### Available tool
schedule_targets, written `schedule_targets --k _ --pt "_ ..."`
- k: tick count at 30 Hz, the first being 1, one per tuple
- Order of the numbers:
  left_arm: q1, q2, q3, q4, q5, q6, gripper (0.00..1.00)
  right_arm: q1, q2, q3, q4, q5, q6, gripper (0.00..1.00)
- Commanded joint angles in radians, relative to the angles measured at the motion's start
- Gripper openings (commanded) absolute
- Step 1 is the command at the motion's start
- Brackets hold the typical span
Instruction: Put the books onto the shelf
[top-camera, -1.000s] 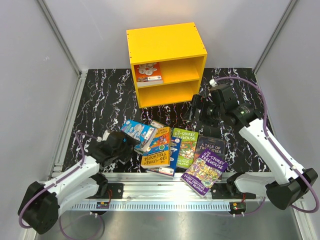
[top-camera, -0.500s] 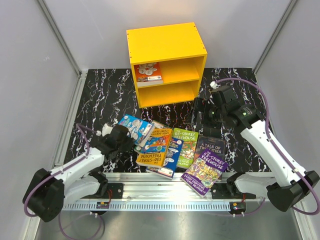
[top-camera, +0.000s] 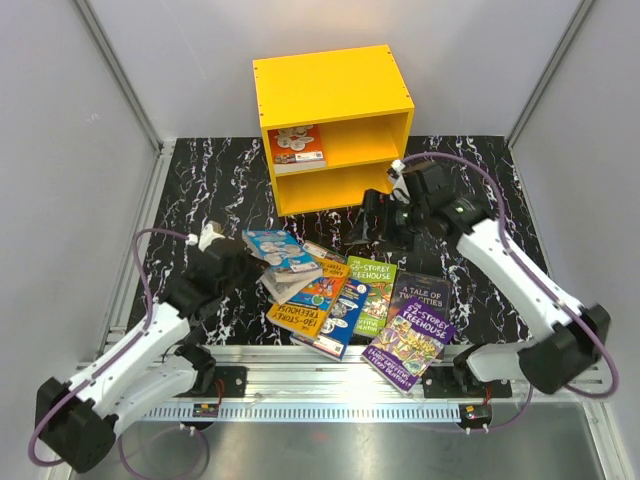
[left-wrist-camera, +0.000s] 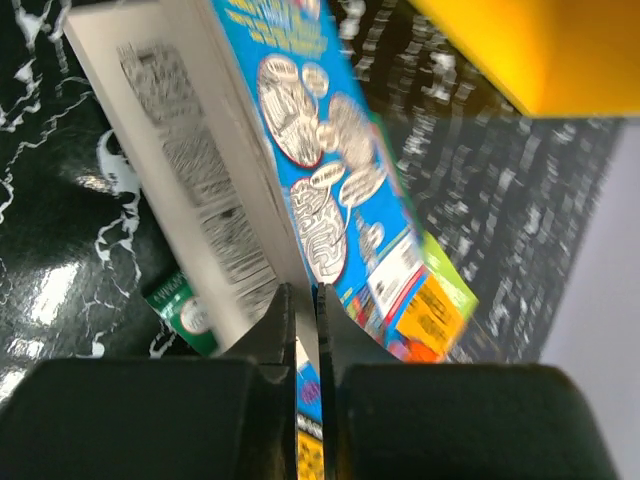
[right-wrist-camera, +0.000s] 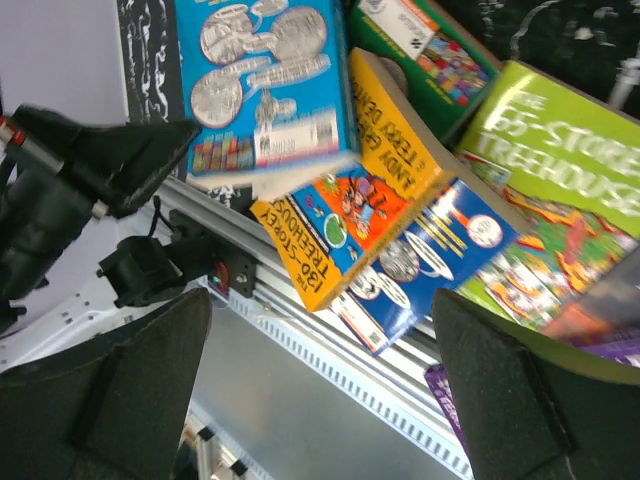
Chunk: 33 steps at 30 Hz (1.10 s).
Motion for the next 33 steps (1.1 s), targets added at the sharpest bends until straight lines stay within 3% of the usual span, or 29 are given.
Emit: schedule_targets --k 1,5,11,17,25,33 --pt "-0.003 -0.106 0.034 -0.016 0.099 0.126 0.0 0.001 0.137 0.007 0.144 -0.225 0.033 1.0" --pt "-0.006 -0.157 -0.076 0.016 0.174 0.111 0.0 0.001 0.266 -0.025 0.359 -0.306 0.099 1.0" --pt "-0.005 -0.217 -0.194 0.092 0.249 0.088 0.0 0.007 0.496 -0.028 0.543 -0.406 0.194 1.0" --pt "-0.006 -0.177 -0.346 0.28 0.356 0.059 0.0 0.024 0.589 -0.042 0.603 -0.412 0.223 1.0" --pt "-0.005 0.033 -0.323 0.431 0.436 0.148 0.0 0.054 0.648 -0.024 0.658 -0.386 0.253 1.0" --pt "-0.005 0.206 -0.223 0.438 0.475 0.238 0.0 0.07 0.804 0.103 0.64 -0.386 0.249 1.0"
